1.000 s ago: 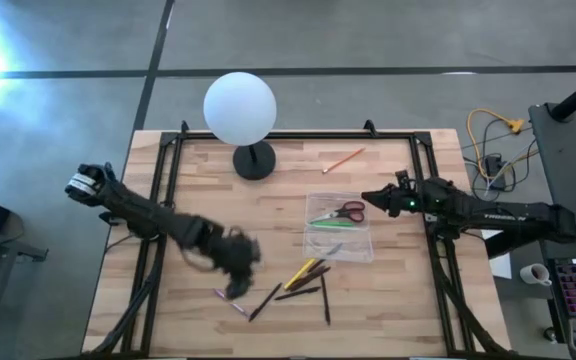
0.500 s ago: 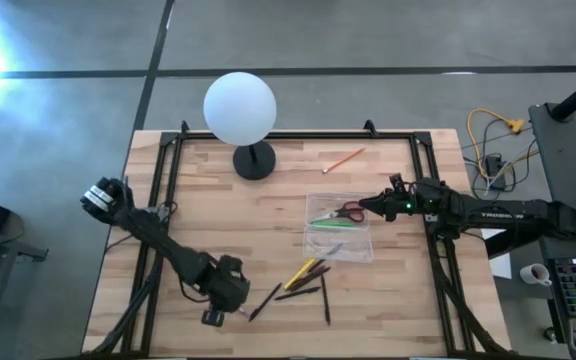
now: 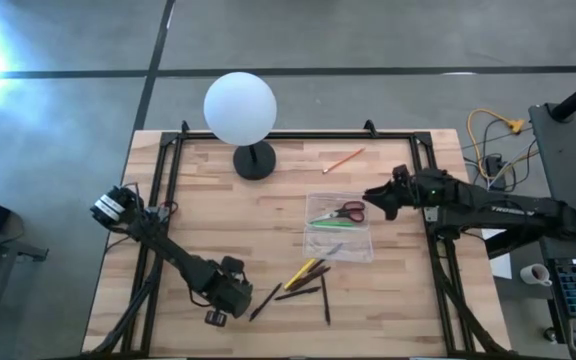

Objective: Pick & place school supplies into a supply box
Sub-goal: Put the pink ballpen into the supply box

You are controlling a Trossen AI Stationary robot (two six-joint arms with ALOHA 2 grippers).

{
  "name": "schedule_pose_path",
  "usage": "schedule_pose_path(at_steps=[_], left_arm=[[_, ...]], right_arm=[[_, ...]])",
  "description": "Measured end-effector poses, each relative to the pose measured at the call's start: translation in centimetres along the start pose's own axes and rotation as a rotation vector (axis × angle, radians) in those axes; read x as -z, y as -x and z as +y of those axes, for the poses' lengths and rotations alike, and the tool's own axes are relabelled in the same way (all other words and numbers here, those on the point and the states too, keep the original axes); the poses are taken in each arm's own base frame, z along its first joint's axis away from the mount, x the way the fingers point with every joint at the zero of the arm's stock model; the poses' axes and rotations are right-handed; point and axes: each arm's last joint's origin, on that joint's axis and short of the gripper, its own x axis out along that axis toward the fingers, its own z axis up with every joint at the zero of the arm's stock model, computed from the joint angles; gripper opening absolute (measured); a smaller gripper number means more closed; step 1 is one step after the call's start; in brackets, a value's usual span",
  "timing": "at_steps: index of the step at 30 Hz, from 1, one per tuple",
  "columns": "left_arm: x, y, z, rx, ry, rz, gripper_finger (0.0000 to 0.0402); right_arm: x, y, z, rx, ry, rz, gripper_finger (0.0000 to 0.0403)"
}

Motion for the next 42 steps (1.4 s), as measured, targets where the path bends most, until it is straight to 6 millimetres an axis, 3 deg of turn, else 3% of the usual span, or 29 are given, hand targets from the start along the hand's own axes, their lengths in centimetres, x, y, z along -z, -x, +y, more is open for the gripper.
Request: schedule_pose_path(at_steps=[4,12,17,25,28,30,35,42], left_arm=[[-0.1,-0.1,0.5,0.003,0.019,0.008,0.0016],[-0.9,0.8,2.8,0.039,0.170,0.001,0.0015],[-1.6,3.0,5.8,-0.040,0.280,-0.111,0.0012],[-2.3,8.8,10.7,-0.147,0.493,-0.366,0.0012],[-3.6,11.2,12.5,-0.166,0.483,-0.449,0.0012],[-4.7,12.4,13.7,-0.181,0.455,-0.483,0.0012],[-7.1,14.9,19.2,-0.243,0.448,-0.548,0.0012],[-11.8,15.8,24.7,-0.195,0.306,-0.600,0.0012]], right_arm=[[-1.6,1.2,1.3,0.056,0.084,-0.018,0.0159],[-3.5,2.5,2.8,0.053,0.170,-0.073,0.0159],[-2.9,2.2,2.3,0.076,0.177,-0.042,0.0159],[-0.4,2.2,0.4,0.208,0.189,0.190,0.0159],[0.4,2.3,-0.3,0.286,0.181,0.240,0.0159],[0.2,2.2,-0.3,0.323,0.166,0.185,0.0159],[-0.2,2.3,-0.7,0.463,0.093,0.045,0.0159],[-0.2,2.3,-0.8,0.483,0.079,0.028,0.0160]])
